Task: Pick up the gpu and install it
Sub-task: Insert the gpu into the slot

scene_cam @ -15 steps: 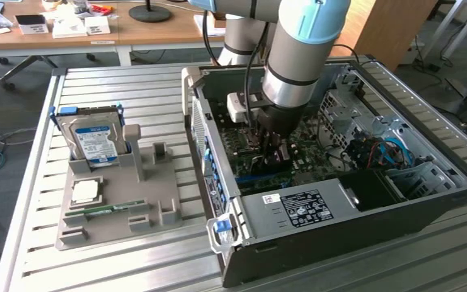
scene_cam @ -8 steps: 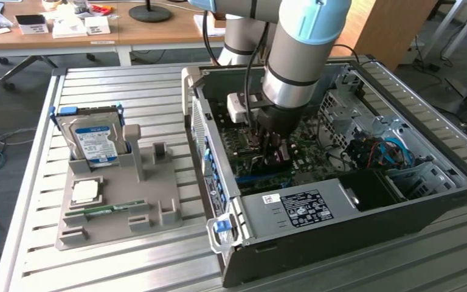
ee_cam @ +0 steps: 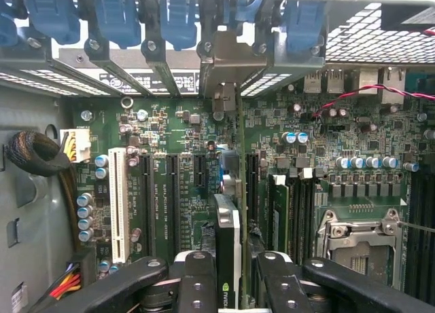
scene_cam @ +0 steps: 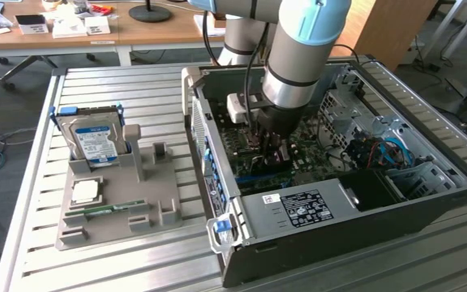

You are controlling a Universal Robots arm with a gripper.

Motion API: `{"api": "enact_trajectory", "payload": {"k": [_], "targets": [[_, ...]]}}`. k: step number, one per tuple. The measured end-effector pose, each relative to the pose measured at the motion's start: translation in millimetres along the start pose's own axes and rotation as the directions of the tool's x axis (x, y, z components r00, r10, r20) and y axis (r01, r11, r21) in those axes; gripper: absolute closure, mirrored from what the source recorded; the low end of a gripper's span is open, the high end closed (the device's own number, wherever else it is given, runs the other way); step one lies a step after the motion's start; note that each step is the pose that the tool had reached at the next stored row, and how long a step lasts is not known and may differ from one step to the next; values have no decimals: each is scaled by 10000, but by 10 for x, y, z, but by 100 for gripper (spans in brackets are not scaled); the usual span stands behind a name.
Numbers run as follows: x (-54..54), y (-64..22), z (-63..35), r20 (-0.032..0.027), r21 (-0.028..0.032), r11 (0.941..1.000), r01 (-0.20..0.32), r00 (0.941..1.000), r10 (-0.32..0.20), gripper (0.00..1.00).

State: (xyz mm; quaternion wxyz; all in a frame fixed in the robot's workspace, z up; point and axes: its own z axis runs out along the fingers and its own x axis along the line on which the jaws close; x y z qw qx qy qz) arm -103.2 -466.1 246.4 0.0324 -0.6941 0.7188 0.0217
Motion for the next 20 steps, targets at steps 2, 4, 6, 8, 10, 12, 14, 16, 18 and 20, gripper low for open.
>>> {"api": "enact_trajectory", "payload": {"k": [2,4,6,8,10,12,14,16,18,20], "targets": [[2,4,0,12,3,10000,-1,10000,1,73],[3,7,0,20,4,10000,1,10000,-1,73],[3,8,0,22,4,10000,1,10000,-1,73],[3,9,0,21,4,10000,-1,10000,1,73],[4,12,0,21,4,10000,-1,10000,1,73],[5,15,0,22,4,10000,0,10000,0,73],[6,17,1,23,6,10000,1,10000,-1,73],[8,20,2,25,8,10000,0,10000,0,73],[10,23,3,27,10,10000,0,10000,0,73],[11,24,4,32,13,10000,0,10000,0,73]]}}
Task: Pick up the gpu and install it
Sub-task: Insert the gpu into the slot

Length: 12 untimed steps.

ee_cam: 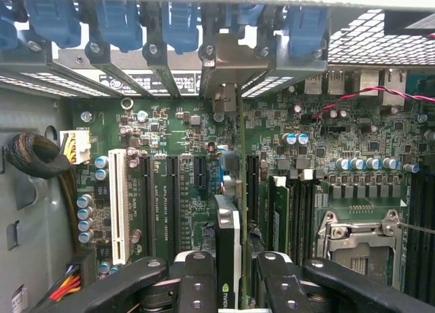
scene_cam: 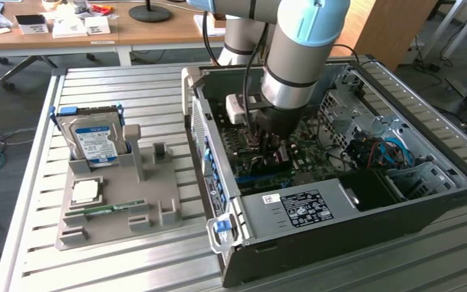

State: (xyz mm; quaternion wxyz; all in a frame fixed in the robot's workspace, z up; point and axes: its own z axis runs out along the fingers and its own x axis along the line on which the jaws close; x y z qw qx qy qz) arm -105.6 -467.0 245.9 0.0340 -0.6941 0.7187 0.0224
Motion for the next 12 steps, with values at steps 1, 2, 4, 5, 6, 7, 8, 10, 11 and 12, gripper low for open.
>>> {"api": "enact_trajectory", "payload": {"k": [1,2,4,5,6,7,8,10,11,12], "targets": [[1,1,0,3,2,10000,0,10000,0,73],[2,2,1,6,3,10000,0,10000,0,73],[5,4,4,9,4,10000,-1,10000,1,73],[6,5,4,8,5,10000,-1,10000,1,73],[6,5,4,9,5,10000,-1,10000,1,73],[6,5,5,10,5,10000,-1,10000,1,73],[7,6,5,12,6,10000,-1,10000,1,73],[11,7,5,16,7,10000,-3,10000,3,73],[11,7,6,17,8,10000,-3,10000,3,73],[11,7,5,20,1,10000,-3,10000,3,73]]}}
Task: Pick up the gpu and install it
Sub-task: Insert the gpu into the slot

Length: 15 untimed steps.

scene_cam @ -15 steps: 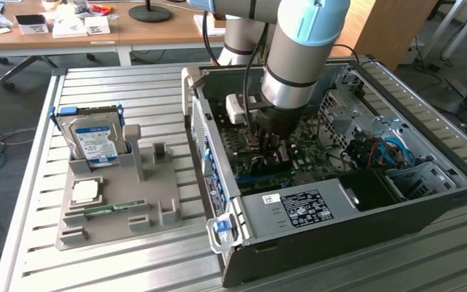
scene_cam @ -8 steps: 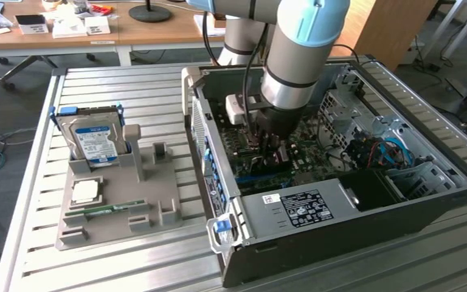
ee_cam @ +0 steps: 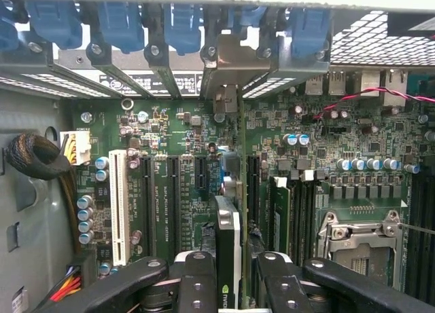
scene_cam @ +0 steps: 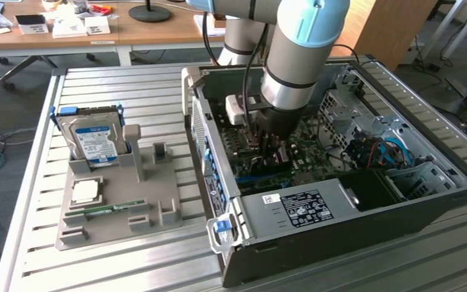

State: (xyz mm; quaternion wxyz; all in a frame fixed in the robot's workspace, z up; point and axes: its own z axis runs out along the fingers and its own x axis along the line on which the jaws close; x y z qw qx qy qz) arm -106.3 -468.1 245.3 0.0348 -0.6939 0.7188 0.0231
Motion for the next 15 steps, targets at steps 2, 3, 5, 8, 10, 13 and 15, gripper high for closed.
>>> {"api": "enact_trajectory", "payload": {"k": [2,3,5,8,10,13,15], "targets": [[0,0,0,5,-9,10000,2,10000,-2,73],[0,0,0,5,-8,10000,2,10000,-2,73],[0,0,0,5,-9,10000,2,10000,-2,73],[0,0,0,5,-9,10000,3,10000,-3,73],[0,0,0,5,-9,10000,2,10000,-2,73],[-2,2,5,18,-3,10000,-2,10000,2,71],[-1,0,1,6,-8,10000,2,10000,-2,65]]}}
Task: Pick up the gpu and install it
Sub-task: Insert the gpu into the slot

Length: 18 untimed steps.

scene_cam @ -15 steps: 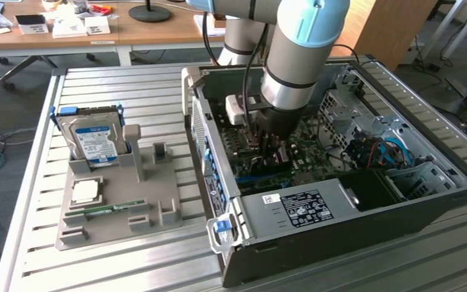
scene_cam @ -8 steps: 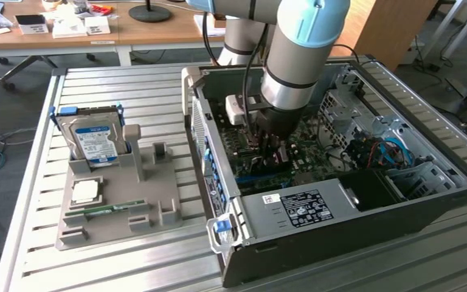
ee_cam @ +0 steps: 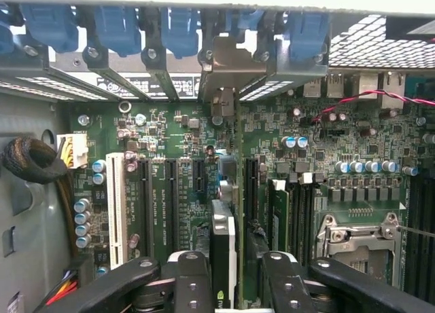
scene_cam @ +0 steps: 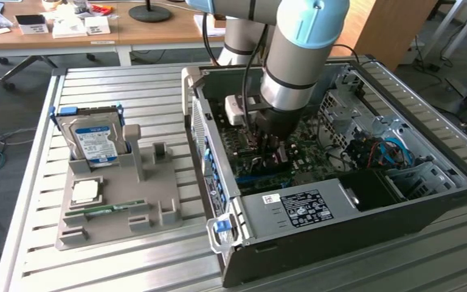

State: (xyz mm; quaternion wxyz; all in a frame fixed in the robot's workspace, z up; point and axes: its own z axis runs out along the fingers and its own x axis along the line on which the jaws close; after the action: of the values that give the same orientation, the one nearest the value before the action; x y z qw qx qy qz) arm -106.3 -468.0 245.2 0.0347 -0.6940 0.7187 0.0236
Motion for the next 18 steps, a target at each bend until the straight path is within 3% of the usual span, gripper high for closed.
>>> {"api": "enact_trajectory", "payload": {"k": [18], "targets": [[-8,-2,-99,0,0,10000,1,10000,-1,65]]}}
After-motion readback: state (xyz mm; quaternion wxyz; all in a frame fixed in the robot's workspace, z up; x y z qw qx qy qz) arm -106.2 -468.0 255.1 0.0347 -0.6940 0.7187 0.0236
